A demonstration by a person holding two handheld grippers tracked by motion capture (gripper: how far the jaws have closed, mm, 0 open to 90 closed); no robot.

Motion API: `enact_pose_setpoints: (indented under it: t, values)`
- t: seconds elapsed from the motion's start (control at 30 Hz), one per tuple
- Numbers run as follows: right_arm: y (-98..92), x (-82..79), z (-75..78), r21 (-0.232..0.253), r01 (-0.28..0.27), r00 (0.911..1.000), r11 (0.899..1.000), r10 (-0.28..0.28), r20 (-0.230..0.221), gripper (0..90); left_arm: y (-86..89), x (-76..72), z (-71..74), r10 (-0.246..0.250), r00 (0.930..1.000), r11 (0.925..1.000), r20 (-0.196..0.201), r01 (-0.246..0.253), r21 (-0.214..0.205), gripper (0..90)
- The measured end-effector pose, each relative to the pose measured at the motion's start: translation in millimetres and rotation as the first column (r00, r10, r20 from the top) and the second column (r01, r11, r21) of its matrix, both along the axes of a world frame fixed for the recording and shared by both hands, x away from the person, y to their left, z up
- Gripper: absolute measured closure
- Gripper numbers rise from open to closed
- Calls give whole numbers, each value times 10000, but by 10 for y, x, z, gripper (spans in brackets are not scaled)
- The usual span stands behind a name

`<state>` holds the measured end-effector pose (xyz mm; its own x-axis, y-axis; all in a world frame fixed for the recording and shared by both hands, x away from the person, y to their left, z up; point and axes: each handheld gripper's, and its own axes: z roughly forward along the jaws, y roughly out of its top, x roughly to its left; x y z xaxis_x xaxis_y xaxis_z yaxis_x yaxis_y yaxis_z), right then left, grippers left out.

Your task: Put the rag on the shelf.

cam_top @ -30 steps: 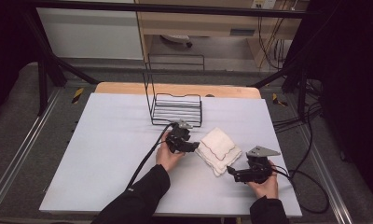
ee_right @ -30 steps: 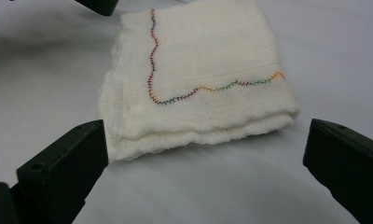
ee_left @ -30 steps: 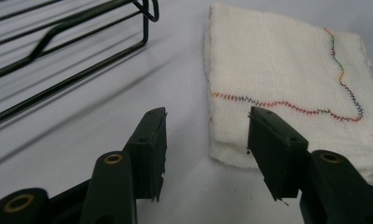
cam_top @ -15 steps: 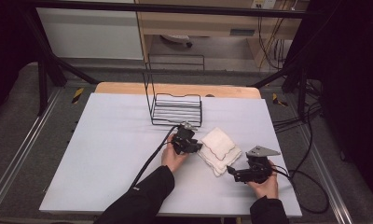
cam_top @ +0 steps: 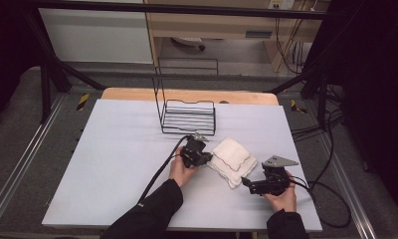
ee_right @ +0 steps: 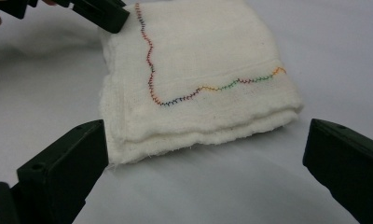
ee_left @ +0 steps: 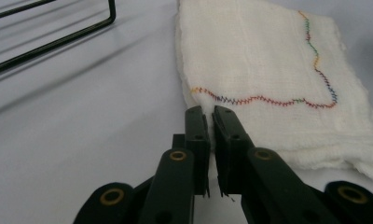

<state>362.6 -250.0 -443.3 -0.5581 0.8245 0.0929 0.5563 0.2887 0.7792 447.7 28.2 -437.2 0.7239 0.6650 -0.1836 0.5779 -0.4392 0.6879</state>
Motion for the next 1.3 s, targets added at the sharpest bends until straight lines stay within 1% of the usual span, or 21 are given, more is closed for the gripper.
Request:
enact_pose_setpoints:
  t: [0.23,0.3,0.33,0.4,0.47,0.53,0.57,0.63,0.67,0.7,0.77,0.8,0.87,0.9,0.97,1.0,1.03,1.07,1.1,1.2,1.3]
  values:
    - [-7,-3,6,55,-9,10000,10000,9,14,7,152,-249,68,242,9997,9996,-28,-243,-156,844]
    - [-5,-5,6,53,-18,10000,10000,18,-17,7,183,-347,71,266,9996,9996,137,-265,-91,842]
    - [-4,-5,6,54,-16,10000,10000,16,-19,7,191,-401,65,288,9995,9995,106,-287,-138,841]
    - [-3,-4,5,71,-7,10000,10000,8,-22,8,203,-481,49,339,9992,9993,200,-336,-186,837]
    - [-3,-3,5,79,-20,10000,10000,20,-11,8,206,-534,37,257,9988,9997,412,-255,-53,832]
    - [-1,-6,4,102,9,10000,9999,-9,-24,8,207,-551,33,183,9985,9998,508,-185,40,823]
    - [-1,-5,5,90,2,10000,10000,-2,-45,8,213,-546,36,123,9986,9999,513,-126,52,815]
    - [-1,-1,2,88,-16,10000,10000,16,-19,8,235,-532,59,-14,9985,10000,547,8,98,762]
    - [0,-2,2,99,-11,10000,10000,11,-24,7,268,-511,108,-69,9974,9998,716,55,193,717]
    - [2,-3,2,129,-2,10000,9999,3,-34,8,268,-511,108,-69,9974,9998,716,55,193,673]
    - [0,0,0,108,-35,10000,9999,35,3,7,304,-468,173,-104,9958,9994,913,75,328,596]
    - [0,0,0,125,-30,10000,9999,30,-10,7,315,-440,205,-102,9948,9995,1016,72,301,552]
    - [-2,2,2,164,-49,10000,9999,49,7,7,324,-363,261,-95,9944,9997,1056,72,227,449]
    - [-2,1,3,178,-31,10000,9998,30,5,7,320,-315,282,-118,9948,9998,1009,100,186,418]
    - [-1,0,3,241,-31,10000,9997,30,55,7,302,-221,308,-98,9939,9998,1097,76,203,348]
    - [-1,0,3,241,-31,10000,9997,30,55,7,284,-174,310,-76,9933,9997,1156,49,237,348]
    - [-5,-3,5,172,-45,10000,9998,44,38,6,269,-126,308,-38,9936,9996,1133,7,278,287]
    - [-5,-3,5,172,-45,10000,9998,44,38,6,252,-79,297,-7,9941,9998,1086,-13,182,287]
    - [-9,-1,3,86,-76,10000,9999,75,50,5,237,-36,283,59,9944,9999,1055,-70,100,248]
    - [-8,1,4,128,-80,9999,9999,80,70,5,171,76,249,172,9944,9997,1039,-190,166,223]
    - [-8,-2,6,134,-83,10000,9999,82,47,5,106,170,212,199,9947,9996,1005,-219,188,170]
